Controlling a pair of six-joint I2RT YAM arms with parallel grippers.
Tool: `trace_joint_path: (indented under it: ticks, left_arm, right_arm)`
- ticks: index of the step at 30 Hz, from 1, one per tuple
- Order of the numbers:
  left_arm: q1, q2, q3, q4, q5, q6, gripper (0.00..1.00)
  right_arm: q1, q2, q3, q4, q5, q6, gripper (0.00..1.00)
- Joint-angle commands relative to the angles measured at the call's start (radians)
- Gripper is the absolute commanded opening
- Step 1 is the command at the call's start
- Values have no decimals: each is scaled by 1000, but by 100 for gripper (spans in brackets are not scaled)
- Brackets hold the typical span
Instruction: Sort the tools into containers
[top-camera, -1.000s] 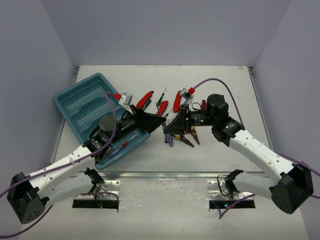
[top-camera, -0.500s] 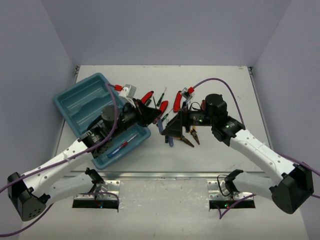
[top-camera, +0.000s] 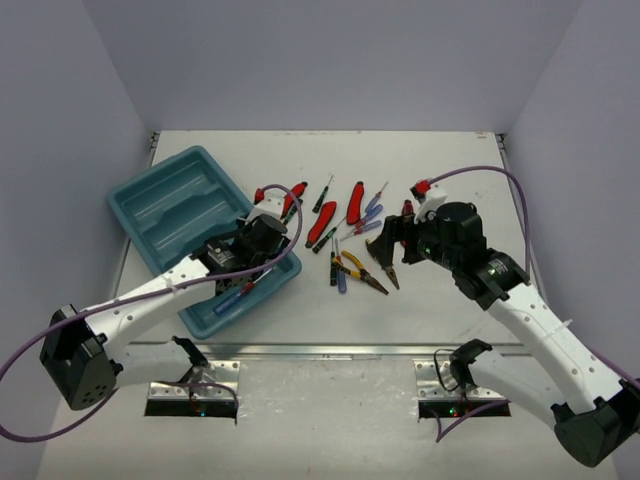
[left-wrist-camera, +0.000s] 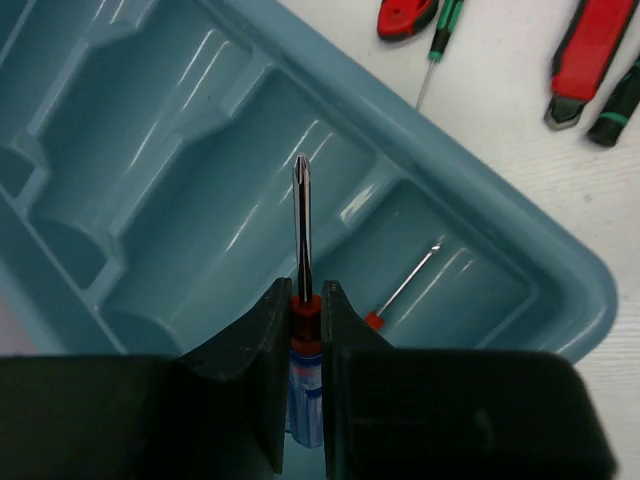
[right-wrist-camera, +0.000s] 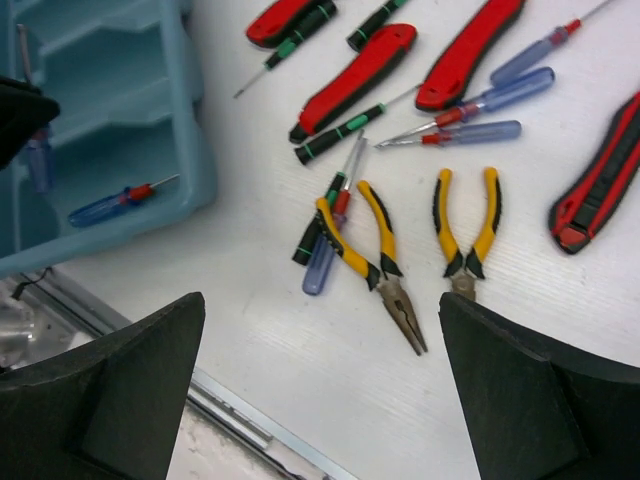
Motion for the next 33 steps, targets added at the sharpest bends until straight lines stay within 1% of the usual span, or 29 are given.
trace_joint_path:
  ticks: [1, 4, 5, 6, 7, 8, 9, 10, 11, 14, 16, 17, 18, 20, 23, 25, 26, 28, 30, 32, 33]
  left_arm:
    - [8, 78, 28, -18, -53, 106, 0]
    - [8, 125, 33, -29, -13, 131, 0]
    - [8, 138, 34, -32, -1, 134, 2]
    - [8, 148, 35, -32, 14, 136, 15]
    - [8, 159, 37, -35, 36, 146, 22]
    - [8, 169, 41, -44, 79, 172, 16]
    - [8, 175, 46, -56, 100, 182, 15]
    - [8, 178, 50, -69, 111, 180, 17]
    - [7, 175, 52, -80, 126, 171, 22]
    - [6, 159, 73, -126, 165, 151, 48]
    - [2, 126, 87, -128, 155, 134, 69]
    - [2, 110, 96, -133, 141, 106, 86]
    - [2, 86, 107, -141, 122, 74, 99]
    - [2, 32, 130, -142, 94, 31, 100]
    - [2, -30, 148, -131, 29, -49, 100]
    - [2, -88, 148, -132, -45, -157, 100]
    - [2, -124, 143, -124, -73, -184, 100]
    - [2, -174, 118, -119, -116, -226, 100]
    - [2, -243, 95, -110, -124, -246, 100]
    - [2, -322, 69, -87, -115, -250, 100]
    - [1, -361, 32, -61, -103, -238, 100]
  right_arm:
    - [-47, 10, 1, -19, 26, -45, 99]
    - [-58, 13, -10, -17, 10, -53, 99]
    - [-59, 17, -10, -17, 4, -55, 99]
    - [-60, 23, -6, -17, -3, -56, 99]
    - [-60, 29, -3, -18, -10, -58, 99]
    - [-59, 36, 0, -19, -17, -59, 99]
    - [-59, 44, 3, -19, -21, -59, 99]
    - [-59, 52, 6, -19, -21, -59, 99]
    - [-59, 59, 7, -19, -19, -58, 99]
    - [-64, 116, 20, -19, -5, -30, 99]
    - [-65, 160, 31, -19, 67, 34, 99]
    - [-65, 195, 36, -17, 109, 69, 99]
    - [-65, 232, 40, -14, 153, 103, 99]
    - [-65, 311, 72, -20, 250, 202, 99]
    - [-66, 416, 148, -58, 354, 341, 99]
    - [-65, 520, 213, -93, 363, 404, 99]
    - [-62, 572, 228, -103, 341, 407, 99]
    - [-42, 620, 246, -76, 266, 358, 88]
    - [17, 642, 244, -36, 236, 311, 77]
    - [89, 648, 242, -26, 240, 279, 63]
    - [126, 645, 234, -17, 244, 267, 53]
